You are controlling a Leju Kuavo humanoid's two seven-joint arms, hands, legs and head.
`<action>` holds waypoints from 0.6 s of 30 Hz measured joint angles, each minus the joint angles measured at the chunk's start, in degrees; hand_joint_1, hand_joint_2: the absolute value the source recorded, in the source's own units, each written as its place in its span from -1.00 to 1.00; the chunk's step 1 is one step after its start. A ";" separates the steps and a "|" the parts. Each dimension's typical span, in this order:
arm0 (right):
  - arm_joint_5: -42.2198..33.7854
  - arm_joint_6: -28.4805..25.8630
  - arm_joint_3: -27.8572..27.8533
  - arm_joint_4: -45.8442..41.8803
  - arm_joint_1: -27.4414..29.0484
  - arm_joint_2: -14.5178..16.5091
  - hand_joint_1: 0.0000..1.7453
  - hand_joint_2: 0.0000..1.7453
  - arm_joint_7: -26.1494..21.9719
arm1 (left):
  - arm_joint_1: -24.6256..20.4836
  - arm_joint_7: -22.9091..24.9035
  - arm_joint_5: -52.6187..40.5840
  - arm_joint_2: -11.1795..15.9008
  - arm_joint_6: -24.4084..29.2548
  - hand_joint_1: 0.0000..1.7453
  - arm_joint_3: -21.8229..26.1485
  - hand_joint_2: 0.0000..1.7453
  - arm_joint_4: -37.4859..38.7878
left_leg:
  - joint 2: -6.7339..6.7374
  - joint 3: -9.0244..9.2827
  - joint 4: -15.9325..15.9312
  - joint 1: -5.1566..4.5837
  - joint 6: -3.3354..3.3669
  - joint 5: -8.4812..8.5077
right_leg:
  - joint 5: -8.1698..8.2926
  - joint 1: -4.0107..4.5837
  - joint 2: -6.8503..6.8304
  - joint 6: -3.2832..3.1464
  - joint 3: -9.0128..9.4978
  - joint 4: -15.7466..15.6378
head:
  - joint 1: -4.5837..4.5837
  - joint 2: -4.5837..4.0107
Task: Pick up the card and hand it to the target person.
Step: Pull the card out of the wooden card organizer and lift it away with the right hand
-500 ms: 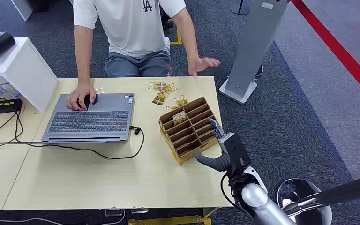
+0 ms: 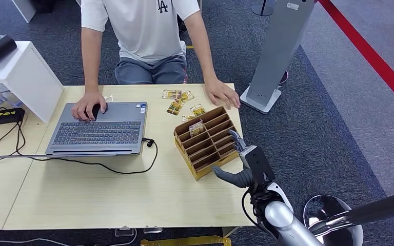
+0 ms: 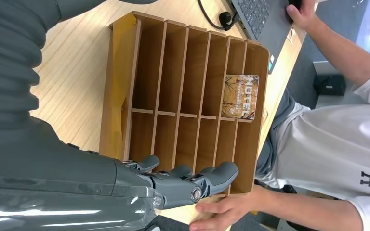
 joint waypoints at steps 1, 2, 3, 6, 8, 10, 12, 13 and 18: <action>0.25 -0.08 -0.01 0.00 0.01 0.00 -0.53 1.00 0.03 | 0.00 0.00 0.00 0.00 -0.03 -1.00 0.00 -1.00 0.00 | 0.00 0.00 0.00 0.00 0.00 0.00 | 0.00 0.00 0.00 0.00 0.00 0.00 | 0.00 0.00; 0.70 -0.22 -0.01 -0.02 0.01 0.00 -0.42 1.00 0.09 | 0.00 0.00 0.00 0.00 -0.04 -1.00 0.00 -1.00 0.00 | 0.00 0.00 0.00 0.00 0.00 0.00 | 0.00 0.00 0.00 0.00 0.00 0.00 | 0.00 0.00; 1.36 -0.44 -0.01 -0.07 0.01 0.00 -0.42 1.00 0.24 | 0.00 0.00 0.00 0.00 -0.06 -1.00 0.00 -1.00 0.00 | 0.00 0.00 0.00 0.00 0.00 0.00 | 0.00 0.00 0.00 0.00 0.00 0.00 | 0.01 0.00; 4.60 -1.45 0.00 -0.51 -0.07 0.00 -0.50 1.00 1.26 | 0.00 0.00 0.00 0.00 -0.09 -1.00 0.00 -1.00 0.00 | 0.00 0.00 0.00 0.00 0.00 0.00 | 0.00 0.00 0.00 0.00 0.00 0.00 | 0.02 0.00; 8.31 -2.15 0.05 -0.99 -0.27 0.00 -0.41 1.00 2.70 | -0.01 0.00 0.00 0.00 -0.10 -1.00 0.00 -1.00 0.00 | 0.00 -0.01 0.00 0.00 0.00 0.00 | 0.00 0.00 0.00 0.00 0.01 0.00 | 0.02 0.00; 14.25 -2.69 0.17 -1.64 -0.78 0.00 -0.38 1.00 5.13 | -0.01 0.00 -0.05 0.00 -0.13 -1.00 0.00 -1.00 0.00 | 0.00 -0.01 0.00 0.00 0.00 0.00 | 0.00 0.00 0.00 0.00 0.01 0.01 | 0.02 0.00; 21.66 -2.69 0.37 -2.46 -1.73 -0.02 -0.40 1.00 8.39 | -0.02 -0.01 -0.19 0.00 -0.16 -1.00 0.00 -1.00 0.00 | 0.00 -0.01 0.00 0.00 0.00 0.00 | 0.00 0.00 0.00 0.00 0.01 0.01 | 0.00 0.00; 25.50 -2.38 0.54 -2.95 -2.39 -0.04 -0.39 1.00 10.18 | -0.02 -0.03 -0.33 0.00 -0.20 -1.00 -0.01 -1.00 0.00 | 0.00 -0.01 0.00 0.00 0.00 0.00 | 0.00 0.00 0.00 0.00 0.01 0.01 | 0.00 0.00; 41.56 2.20 2.45 -5.09 -6.91 -0.24 -0.47 1.00 17.70 | -0.26 -0.32 -1.35 0.04 -0.39 -1.00 -0.02 -1.00 0.00 | 0.01 0.00 0.00 0.00 -0.01 0.01 | 0.01 0.00 -0.01 0.00 0.01 0.02 | -0.02 0.00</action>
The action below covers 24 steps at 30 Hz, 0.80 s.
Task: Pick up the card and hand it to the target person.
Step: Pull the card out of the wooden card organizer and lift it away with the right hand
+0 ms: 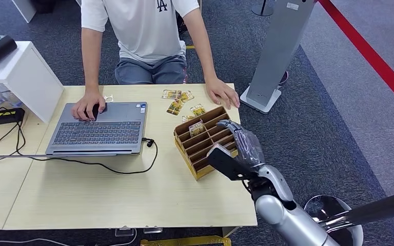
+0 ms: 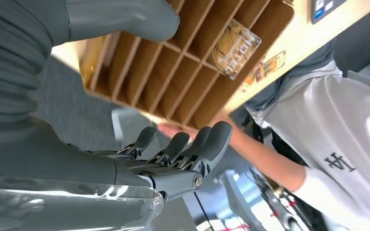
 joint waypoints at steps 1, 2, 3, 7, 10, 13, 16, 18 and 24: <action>2.37 1.24 0.56 -0.26 -0.94 -0.05 -0.52 1.00 0.99 | -0.10 -0.03 -0.19 0.01 -0.04 -1.00 -0.01 -1.00 0.00 | 0.00 0.00 0.00 0.00 0.00 0.00 | 0.00 0.00 0.00 0.00 0.00 0.00 | 0.02 0.00; 4.53 2.49 1.19 -0.42 -1.87 -0.09 -0.54 1.00 1.82 | -0.20 -0.03 -0.37 0.01 -0.09 -1.00 -0.01 -1.00 0.00 | 0.00 -0.01 0.00 0.00 0.00 0.00 | 0.00 0.00 0.00 0.00 0.00 0.01 | 0.03 0.00; 6.65 3.80 1.90 -0.50 -2.83 -0.12 -0.53 1.00 2.55 | -0.32 -0.02 -0.54 0.01 -0.12 -1.00 -0.02 -1.00 0.00 | 0.00 -0.01 0.00 0.00 0.00 0.00 | 0.00 0.00 0.01 0.00 0.00 0.01 | 0.03 0.00; 13.54 8.74 4.99 -0.34 -6.41 -0.15 -0.36 1.00 4.81 | -0.79 0.24 -1.03 0.01 -0.24 -1.00 -0.06 -1.00 0.00 | -0.01 -0.04 0.00 0.00 0.00 0.00 | 0.00 0.00 -0.01 0.00 -0.02 0.01 | 0.03 0.00; 16.92 11.31 8.23 1.16 -9.79 -0.14 -0.26 1.00 5.79 | -1.10 0.38 -1.20 0.04 -0.27 -1.00 -0.27 -1.00 0.00 | -0.01 -0.09 0.00 0.00 0.00 0.00 | 0.00 0.00 0.00 0.00 -0.05 0.02 | 0.03 0.00; 19.93 12.89 10.98 3.47 -12.65 0.13 -0.25 1.00 6.63 | -1.42 0.51 -1.36 0.05 -0.28 -1.00 -0.53 -1.00 0.00 | -0.04 -0.12 0.00 0.00 0.00 0.01 | 0.00 0.00 -0.07 0.00 -0.05 0.02 | 0.02 0.00; 22.16 13.64 13.33 6.33 -15.14 0.51 -0.24 1.00 7.43 | -1.55 0.62 -1.45 0.05 -0.28 -1.00 -0.57 -1.00 0.00 | -0.04 -0.15 0.00 0.00 0.00 0.01 | 0.00 0.00 -0.06 0.00 -0.06 0.02 | 0.03 0.00; 22.90 13.66 14.87 8.43 -16.62 0.73 -0.25 1.00 7.74 | -1.68 0.64 -1.45 0.05 -0.28 -1.00 -0.59 -1.00 0.00 | -0.04 -0.15 0.00 0.00 0.00 0.01 | 0.00 0.00 -0.06 0.00 -0.06 0.02 | 0.05 0.00; 23.50 13.39 18.09 13.87 -19.43 1.43 -0.37 1.00 8.04 | -1.78 0.67 -1.45 0.05 -0.26 -1.00 -0.63 -1.00 0.00 | -0.04 -0.14 0.00 0.00 0.00 0.01 | 0.00 0.00 -0.06 0.00 -0.07 0.02 | 0.03 0.00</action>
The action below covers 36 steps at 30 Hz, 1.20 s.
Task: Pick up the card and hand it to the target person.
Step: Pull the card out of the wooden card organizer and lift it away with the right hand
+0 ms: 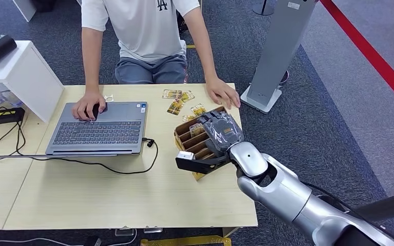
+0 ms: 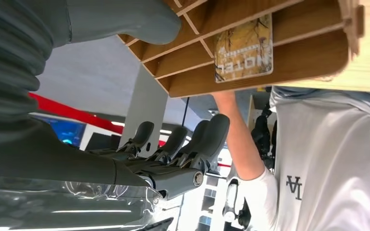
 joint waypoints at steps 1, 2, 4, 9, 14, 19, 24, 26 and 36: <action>-0.01 -0.01 0.51 0.93 -0.41 0.09 -0.38 1.00 0.02 | -0.01 0.03 0.00 0.00 0.00 -1.00 -0.01 -1.00 0.00 | 0.00 0.00 0.00 0.00 0.00 0.00 | 0.00 0.00 0.00 0.00 0.00 0.00 | 0.00 0.00; -0.04 -0.01 0.94 1.77 -0.74 0.18 -0.38 1.00 0.02 | -0.01 0.07 0.00 0.00 0.00 -1.00 -0.01 -1.00 0.00 | 0.00 0.01 0.00 0.00 0.00 0.00 | 0.00 0.00 0.00 0.00 0.00 0.00 | -0.01 0.00; -0.20 -0.05 1.60 3.22 -1.19 0.36 -0.38 1.00 0.03 | -0.01 0.15 0.00 0.00 -0.01 -1.00 -0.02 -1.00 0.00 | 0.00 0.01 0.00 0.00 0.00 0.00 | 0.00 0.00 0.00 0.00 0.00 0.00 | 0.00 0.00; -1.09 -0.85 2.92 6.29 -2.23 0.88 -0.42 1.00 -0.06 | -0.04 0.33 -0.01 0.00 -0.01 -1.00 -0.03 -1.00 0.00 | 0.00 0.02 0.00 0.00 0.00 0.00 | 0.00 0.00 0.00 0.00 0.00 0.00 | -0.01 0.00; -1.64 -1.26 3.88 8.16 -2.70 1.27 -0.40 1.00 -0.06 | -0.05 0.57 -0.02 0.00 0.00 -1.00 -0.03 -1.00 0.00 | 0.00 0.02 0.00 0.00 0.00 0.00 | 0.00 0.00 0.01 0.00 0.00 0.00 | 0.00 0.00; -1.93 -1.68 4.68 9.05 -3.04 1.62 -0.42 1.00 -0.06 | -0.05 0.72 -0.02 0.00 0.00 -1.00 -0.05 -1.00 0.00 | 0.00 0.02 0.00 0.00 0.00 0.00 | 0.00 0.00 0.01 0.00 0.00 0.00 | -0.01 0.00; -2.03 -1.95 5.56 9.39 -3.50 1.90 -0.49 1.00 -0.05 | -0.05 0.82 -0.02 0.00 0.00 -1.00 -0.05 -1.00 0.00 | 0.01 0.03 0.00 0.00 0.00 0.00 | 0.00 0.00 0.01 0.00 0.01 0.00 | -0.01 0.00; -2.03 -1.95 5.85 9.40 -3.77 2.02 -0.50 1.00 -0.02 | -0.05 0.85 -0.02 0.00 0.00 -1.00 -0.06 -1.00 0.00 | 0.01 0.03 0.00 0.00 0.00 0.00 | 0.00 0.00 0.01 0.00 0.01 0.00 | 0.01 0.00; -1.94 -1.99 6.85 9.09 -4.89 2.44 -0.44 1.00 0.19 | -0.03 0.85 -0.02 -0.01 -0.01 -1.00 -0.10 -1.00 0.00 | 0.01 0.04 0.00 0.00 0.00 0.00 | 0.00 0.00 0.02 0.00 0.01 0.00 | 0.01 0.00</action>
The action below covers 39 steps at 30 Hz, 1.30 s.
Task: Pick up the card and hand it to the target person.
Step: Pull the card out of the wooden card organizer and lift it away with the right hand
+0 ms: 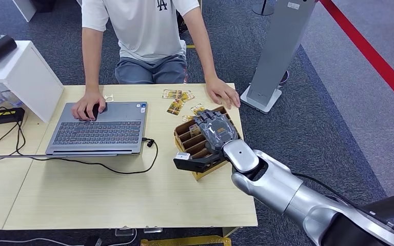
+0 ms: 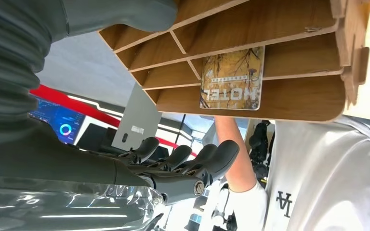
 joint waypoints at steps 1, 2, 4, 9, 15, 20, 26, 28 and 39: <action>0.01 0.00 0.05 -0.06 -0.02 0.04 -0.38 1.00 0.01 | 0.00 0.00 0.00 -0.01 0.01 -1.00 -0.01 -1.00 0.00 | 0.00 0.00 0.00 0.00 0.00 0.00 | 0.00 0.00 0.00 0.00 0.00 0.00 | 0.01 0.00; 0.01 0.00 0.09 -0.09 -0.02 0.11 -0.35 1.00 0.02 | 0.00 0.00 0.00 -0.01 0.01 -1.00 -0.01 -1.00 0.00 | 0.00 0.00 0.00 0.00 0.00 0.00 | 0.00 0.00 0.00 0.00 0.00 0.00 | 0.00 0.00; -0.01 0.01 0.16 -0.10 -0.02 0.24 -0.32 1.00 0.02 | 0.01 0.00 0.00 -0.01 0.01 -1.00 -0.02 -1.00 0.00 | 0.00 0.00 0.00 0.00 0.00 0.00 | 0.00 0.00 0.00 0.00 0.00 0.00 | -0.02 0.00; -0.26 0.03 0.42 -0.08 -0.02 0.42 -0.25 1.00 -0.15 | 0.02 0.00 0.00 -0.01 0.01 -1.00 -0.03 -1.00 0.00 | 0.00 0.00 0.00 0.00 0.00 0.00 | 0.00 0.00 0.00 0.00 0.00 0.00 | -0.01 0.00; -0.77 0.09 1.08 0.36 0.02 0.51 -0.44 1.00 -0.66 | 0.02 0.00 0.00 -0.02 0.01 -1.00 -0.05 -1.00 0.00 | 0.00 0.00 0.00 0.00 0.00 0.00 | 0.00 0.00 0.00 0.00 0.00 0.00 | -0.01 0.00; -0.79 0.07 1.22 0.69 0.03 0.57 -0.48 1.00 -0.85 | 0.02 0.00 0.01 -0.03 0.01 -1.00 -0.05 -1.00 0.00 | 0.00 0.00 0.00 0.00 0.00 0.00 | 0.00 0.00 0.00 0.00 0.00 0.00 | -0.01 0.00; -0.68 -0.44 1.18 0.70 -0.20 0.63 -0.49 1.00 -0.90 | 0.03 0.00 0.11 -0.03 0.01 -1.00 -0.05 -1.00 0.00 | 0.00 0.01 0.00 0.00 0.00 0.00 | 0.00 0.00 0.00 0.00 0.00 0.00 | -0.02 0.00; -0.69 -0.75 1.13 0.54 -0.38 0.61 -0.49 1.00 -0.62 | 0.03 0.00 0.11 -0.03 0.01 -1.00 -0.05 -1.00 0.00 | 0.00 0.02 0.00 0.00 0.00 0.00 | 0.00 0.00 0.00 0.00 0.00 0.00 | -0.02 0.00; -0.90 -0.68 1.07 -0.81 -0.81 0.42 -0.05 1.00 -0.12 | 0.04 0.00 0.04 -0.04 -0.02 -1.00 -0.08 -1.00 0.00 | 0.01 0.03 0.00 0.00 0.00 0.00 | 0.00 0.00 0.01 0.00 0.00 0.00 | -0.01 0.00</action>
